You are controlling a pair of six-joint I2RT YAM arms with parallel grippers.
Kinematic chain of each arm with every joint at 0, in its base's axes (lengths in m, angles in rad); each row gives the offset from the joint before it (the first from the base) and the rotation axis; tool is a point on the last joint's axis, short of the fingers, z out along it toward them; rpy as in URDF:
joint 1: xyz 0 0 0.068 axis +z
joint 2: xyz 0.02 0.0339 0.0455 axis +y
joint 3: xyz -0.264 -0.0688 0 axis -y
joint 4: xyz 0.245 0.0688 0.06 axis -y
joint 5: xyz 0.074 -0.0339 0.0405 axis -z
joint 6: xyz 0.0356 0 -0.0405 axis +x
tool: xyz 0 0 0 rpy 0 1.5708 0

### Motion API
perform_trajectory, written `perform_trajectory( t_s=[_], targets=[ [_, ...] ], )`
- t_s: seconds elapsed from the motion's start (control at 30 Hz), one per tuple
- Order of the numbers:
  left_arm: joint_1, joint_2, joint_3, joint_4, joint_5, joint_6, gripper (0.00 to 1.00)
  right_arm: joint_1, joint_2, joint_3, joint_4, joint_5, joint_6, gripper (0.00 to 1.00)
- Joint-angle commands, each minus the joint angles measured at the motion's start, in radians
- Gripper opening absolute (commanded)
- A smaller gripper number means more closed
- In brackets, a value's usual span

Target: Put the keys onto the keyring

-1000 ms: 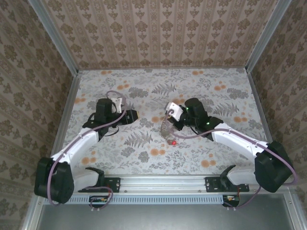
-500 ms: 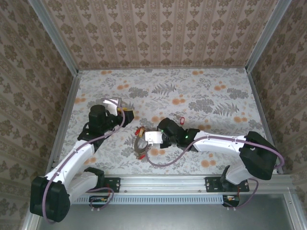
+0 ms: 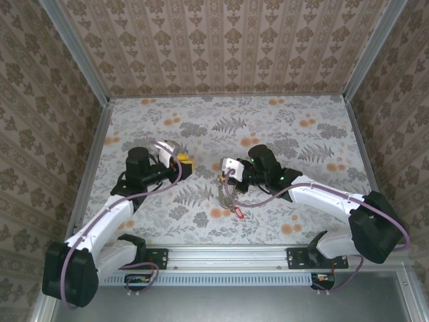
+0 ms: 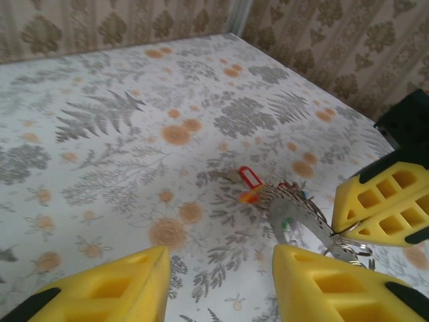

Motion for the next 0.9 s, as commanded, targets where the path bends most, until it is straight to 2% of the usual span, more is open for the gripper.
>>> perform_trajectory(
  t_s=[0.0,0.13,0.37,0.5,0.67,0.87],
  targets=[
    [-0.031,0.056,0.061,0.009,0.135,0.046,0.46,0.002,-0.034,-0.022,0.101,-0.006,0.002,0.0],
    [-0.075,0.144,0.09,0.052,0.257,0.039,0.48,0.002,-0.023,-0.019,0.097,-0.004,-0.001,0.0],
    [-0.093,0.275,0.137,0.042,0.337,0.021,0.53,-0.001,-0.023,-0.036,0.122,-0.003,0.002,0.0],
    [-0.144,0.352,0.186,0.051,0.417,-0.008,0.53,-0.003,-0.021,-0.042,0.136,-0.001,0.001,0.0],
    [-0.16,0.429,0.232,-0.005,0.453,-0.017,0.53,-0.006,-0.018,-0.049,0.156,0.012,0.009,0.0],
    [-0.171,0.45,0.25,-0.04,0.489,-0.007,0.51,-0.01,-0.024,-0.056,0.169,0.023,0.018,0.0]
  ],
)
